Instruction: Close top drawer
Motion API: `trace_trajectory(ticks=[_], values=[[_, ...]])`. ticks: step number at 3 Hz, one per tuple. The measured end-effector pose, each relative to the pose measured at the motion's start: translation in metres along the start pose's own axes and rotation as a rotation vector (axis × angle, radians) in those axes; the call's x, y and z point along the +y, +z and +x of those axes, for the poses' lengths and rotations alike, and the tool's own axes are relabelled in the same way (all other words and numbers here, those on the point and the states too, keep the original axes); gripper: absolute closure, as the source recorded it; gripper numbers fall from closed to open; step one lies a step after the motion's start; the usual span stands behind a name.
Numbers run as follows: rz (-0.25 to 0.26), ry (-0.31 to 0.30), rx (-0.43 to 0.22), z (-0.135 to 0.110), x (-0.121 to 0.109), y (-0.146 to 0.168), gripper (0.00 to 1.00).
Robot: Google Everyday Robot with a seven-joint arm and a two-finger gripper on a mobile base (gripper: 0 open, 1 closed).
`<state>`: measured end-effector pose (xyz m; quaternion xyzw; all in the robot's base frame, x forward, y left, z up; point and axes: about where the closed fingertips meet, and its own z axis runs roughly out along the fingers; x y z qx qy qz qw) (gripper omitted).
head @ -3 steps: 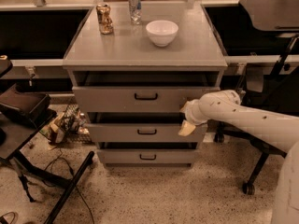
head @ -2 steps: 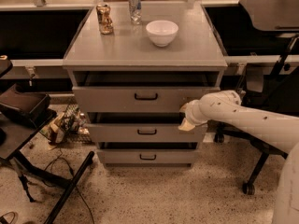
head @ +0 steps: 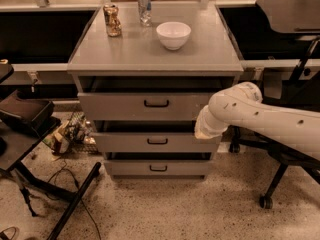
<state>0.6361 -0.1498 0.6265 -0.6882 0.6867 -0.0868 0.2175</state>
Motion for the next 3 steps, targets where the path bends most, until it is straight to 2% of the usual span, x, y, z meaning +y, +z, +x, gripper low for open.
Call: trace_trajectory(ticks=[1, 2, 3], values=[[-0.066, -0.035, 0.091, -0.015, 0.024, -0.074, 1.0], [-0.089, -0.024, 0.213, -0.016, 0.051, -0.159, 1.0], [-0.059, -0.03, 0.26, -0.016, 0.05, -0.202, 0.82]])
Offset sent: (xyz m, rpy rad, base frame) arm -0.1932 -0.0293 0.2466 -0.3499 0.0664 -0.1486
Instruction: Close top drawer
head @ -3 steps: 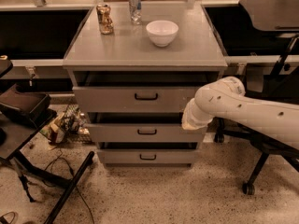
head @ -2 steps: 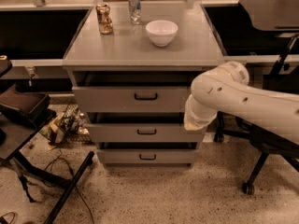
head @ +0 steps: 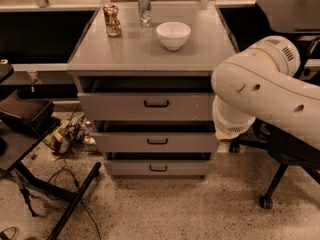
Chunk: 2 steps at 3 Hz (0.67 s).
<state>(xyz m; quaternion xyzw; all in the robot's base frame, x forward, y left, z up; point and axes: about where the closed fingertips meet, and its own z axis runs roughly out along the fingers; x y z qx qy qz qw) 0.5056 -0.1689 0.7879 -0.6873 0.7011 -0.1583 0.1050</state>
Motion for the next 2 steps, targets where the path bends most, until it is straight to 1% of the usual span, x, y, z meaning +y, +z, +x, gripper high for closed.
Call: trace_trajectory(ticks=[2], values=[[0.001, 0.0, -0.001, -0.0002, -0.0003, 0.0, 0.35]])
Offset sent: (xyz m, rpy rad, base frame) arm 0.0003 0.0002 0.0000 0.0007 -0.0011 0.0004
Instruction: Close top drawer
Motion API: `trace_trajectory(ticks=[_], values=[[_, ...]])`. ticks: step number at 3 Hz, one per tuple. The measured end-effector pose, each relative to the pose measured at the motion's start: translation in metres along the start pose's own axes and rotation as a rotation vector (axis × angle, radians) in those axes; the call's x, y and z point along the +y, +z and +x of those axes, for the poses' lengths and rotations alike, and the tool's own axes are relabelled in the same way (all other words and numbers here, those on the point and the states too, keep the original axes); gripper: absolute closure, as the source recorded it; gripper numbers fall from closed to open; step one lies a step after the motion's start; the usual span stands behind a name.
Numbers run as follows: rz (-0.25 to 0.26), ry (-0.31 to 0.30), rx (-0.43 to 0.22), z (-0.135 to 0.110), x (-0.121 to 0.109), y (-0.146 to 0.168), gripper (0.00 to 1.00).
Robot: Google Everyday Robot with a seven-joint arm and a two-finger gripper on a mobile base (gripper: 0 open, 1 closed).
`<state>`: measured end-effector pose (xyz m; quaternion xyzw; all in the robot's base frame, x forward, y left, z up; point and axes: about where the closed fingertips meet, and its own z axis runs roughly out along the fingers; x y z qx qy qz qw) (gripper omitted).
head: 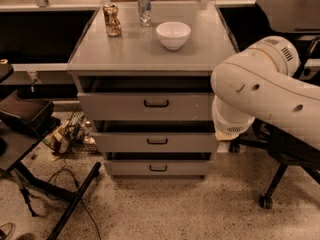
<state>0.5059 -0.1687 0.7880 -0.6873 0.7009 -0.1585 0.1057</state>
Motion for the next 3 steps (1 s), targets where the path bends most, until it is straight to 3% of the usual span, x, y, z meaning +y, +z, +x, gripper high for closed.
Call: trace_trajectory(ticks=[1, 2, 3], values=[[0.0, 0.0, 0.0, 0.0, 0.0, 0.0, 0.12], [0.0, 0.0, 0.0, 0.0, 0.0, 0.0, 0.0], [0.0, 0.0, 0.0, 0.0, 0.0, -0.0001, 0.0]])
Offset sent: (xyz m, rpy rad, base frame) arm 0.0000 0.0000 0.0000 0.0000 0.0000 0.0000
